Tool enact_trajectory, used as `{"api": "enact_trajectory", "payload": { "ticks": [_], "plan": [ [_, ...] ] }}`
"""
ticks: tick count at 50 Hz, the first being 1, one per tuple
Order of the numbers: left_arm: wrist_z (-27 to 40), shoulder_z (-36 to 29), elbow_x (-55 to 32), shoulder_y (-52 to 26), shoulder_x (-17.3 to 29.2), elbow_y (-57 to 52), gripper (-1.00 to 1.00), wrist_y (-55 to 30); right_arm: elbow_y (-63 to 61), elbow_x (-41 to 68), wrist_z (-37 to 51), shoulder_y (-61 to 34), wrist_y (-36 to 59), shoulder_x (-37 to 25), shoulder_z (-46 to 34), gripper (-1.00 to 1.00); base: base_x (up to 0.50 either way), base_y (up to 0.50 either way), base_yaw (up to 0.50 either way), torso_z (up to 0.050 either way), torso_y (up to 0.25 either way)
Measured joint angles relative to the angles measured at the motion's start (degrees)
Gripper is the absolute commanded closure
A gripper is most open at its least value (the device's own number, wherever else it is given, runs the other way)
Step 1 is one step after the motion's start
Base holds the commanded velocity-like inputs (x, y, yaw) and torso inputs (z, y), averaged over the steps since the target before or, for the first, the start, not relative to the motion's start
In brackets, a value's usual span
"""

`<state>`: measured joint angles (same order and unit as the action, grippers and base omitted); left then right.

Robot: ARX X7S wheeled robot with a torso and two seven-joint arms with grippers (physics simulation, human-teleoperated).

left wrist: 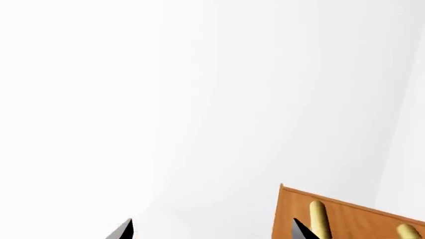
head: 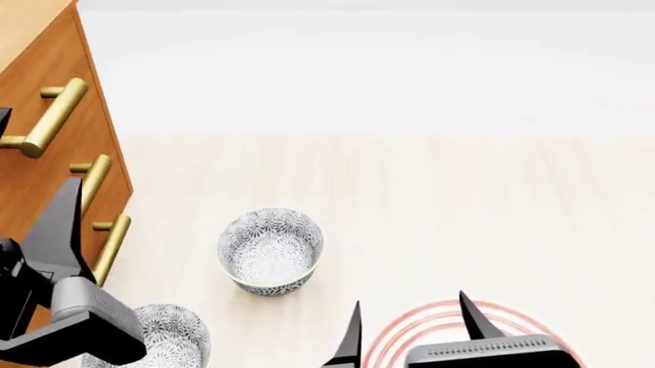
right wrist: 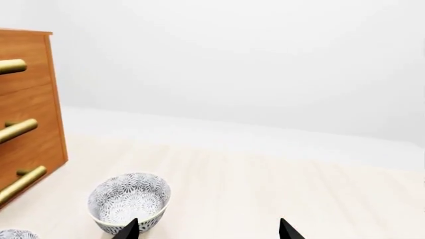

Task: Open the top drawer of the cabinet.

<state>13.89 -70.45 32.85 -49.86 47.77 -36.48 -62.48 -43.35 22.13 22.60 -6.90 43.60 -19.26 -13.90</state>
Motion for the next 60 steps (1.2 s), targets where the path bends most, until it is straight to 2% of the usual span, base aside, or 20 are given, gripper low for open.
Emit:
{"api": "enact_trajectory", "payload": {
  "ticks": [11,38,60],
  "plan": [
    [-0.3,1.8,-2.9,-3.7,-2.3,9.4,-1.00,4.2,-0.1,0.2,0.2,0.7,-0.7,-0.4,0.4,-1.00,0.00,0.00,0.00,0.000,0.000],
    [3.5,5.4,-11.4,-7.1,-10.2,37.1,-1.00,17.6,0.1,0.6,0.7,1.2,-1.3,-0.8,0.2,-1.00,0.00,0.00,0.00,0.000,0.000],
    [5.1,5.9,-13.8,-7.1,-13.4,48.5,-1.00,21.5,1.1,0.9,0.8,1.1,-2.2,-1.0,0.1,-1.00,0.00,0.00,0.00,0.000,0.000]
  ]
}}
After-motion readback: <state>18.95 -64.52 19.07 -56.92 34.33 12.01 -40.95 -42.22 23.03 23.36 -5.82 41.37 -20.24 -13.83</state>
